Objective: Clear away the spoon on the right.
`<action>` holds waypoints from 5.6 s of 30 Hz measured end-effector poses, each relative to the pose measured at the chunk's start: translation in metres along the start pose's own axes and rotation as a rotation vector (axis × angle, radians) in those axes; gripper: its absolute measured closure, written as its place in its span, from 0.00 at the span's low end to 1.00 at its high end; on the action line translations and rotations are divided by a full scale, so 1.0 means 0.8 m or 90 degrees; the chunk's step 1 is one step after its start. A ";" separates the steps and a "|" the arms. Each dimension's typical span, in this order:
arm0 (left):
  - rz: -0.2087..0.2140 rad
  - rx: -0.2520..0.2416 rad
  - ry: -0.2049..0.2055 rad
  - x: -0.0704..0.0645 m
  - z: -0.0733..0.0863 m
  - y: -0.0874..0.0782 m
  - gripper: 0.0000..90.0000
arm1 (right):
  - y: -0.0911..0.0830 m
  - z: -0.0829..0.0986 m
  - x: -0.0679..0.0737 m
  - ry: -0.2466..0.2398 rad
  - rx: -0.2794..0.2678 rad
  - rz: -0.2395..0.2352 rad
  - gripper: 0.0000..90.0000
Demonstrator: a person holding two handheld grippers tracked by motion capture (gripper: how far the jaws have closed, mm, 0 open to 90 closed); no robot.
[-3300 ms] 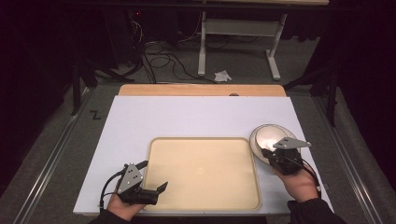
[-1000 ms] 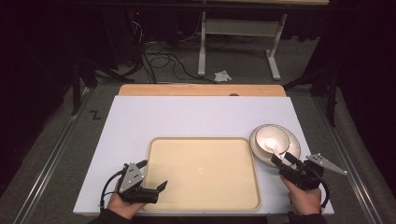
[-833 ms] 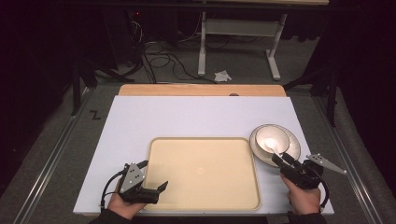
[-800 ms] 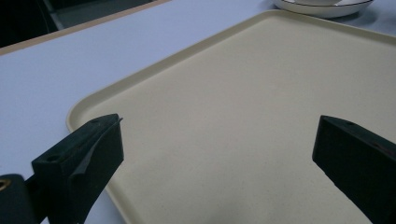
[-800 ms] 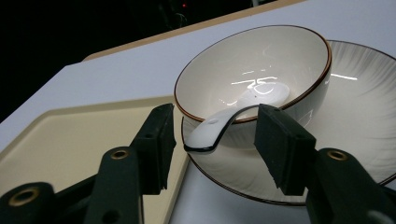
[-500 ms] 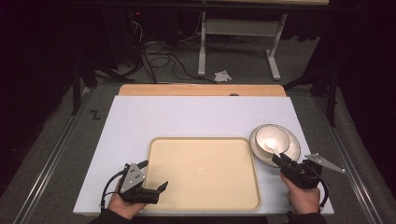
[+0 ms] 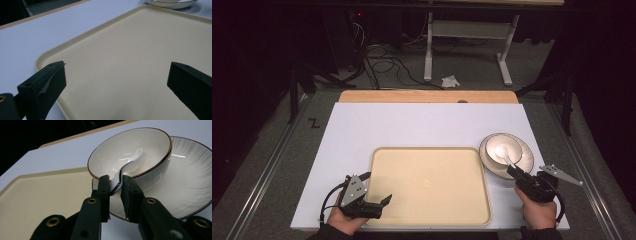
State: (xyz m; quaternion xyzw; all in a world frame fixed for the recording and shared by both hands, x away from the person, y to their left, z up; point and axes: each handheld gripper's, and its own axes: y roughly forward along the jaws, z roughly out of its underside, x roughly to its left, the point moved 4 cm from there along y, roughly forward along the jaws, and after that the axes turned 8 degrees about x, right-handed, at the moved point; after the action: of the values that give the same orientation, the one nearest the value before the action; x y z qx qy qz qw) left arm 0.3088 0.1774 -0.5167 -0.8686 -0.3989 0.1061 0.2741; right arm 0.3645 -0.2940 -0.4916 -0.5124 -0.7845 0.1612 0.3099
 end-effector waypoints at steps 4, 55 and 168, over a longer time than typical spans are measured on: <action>0.000 0.000 0.000 0.000 0.000 0.000 0.03 | -0.001 0.000 -0.002 -0.002 -0.001 0.005 0.93; -0.001 -0.004 -0.003 0.001 0.000 -0.001 0.03 | -0.044 -0.019 0.014 -0.106 -0.109 -0.004 0.97; -0.002 -0.001 -0.002 0.003 0.002 -0.002 0.04 | 0.137 0.014 0.128 -0.306 0.193 -0.007 1.00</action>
State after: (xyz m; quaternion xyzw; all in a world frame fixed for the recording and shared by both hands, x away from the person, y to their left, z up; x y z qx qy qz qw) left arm 0.3090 0.1808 -0.5168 -0.8680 -0.4010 0.1064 0.2729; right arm 0.4052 -0.1548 -0.5297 -0.4028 -0.8051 0.3922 0.1890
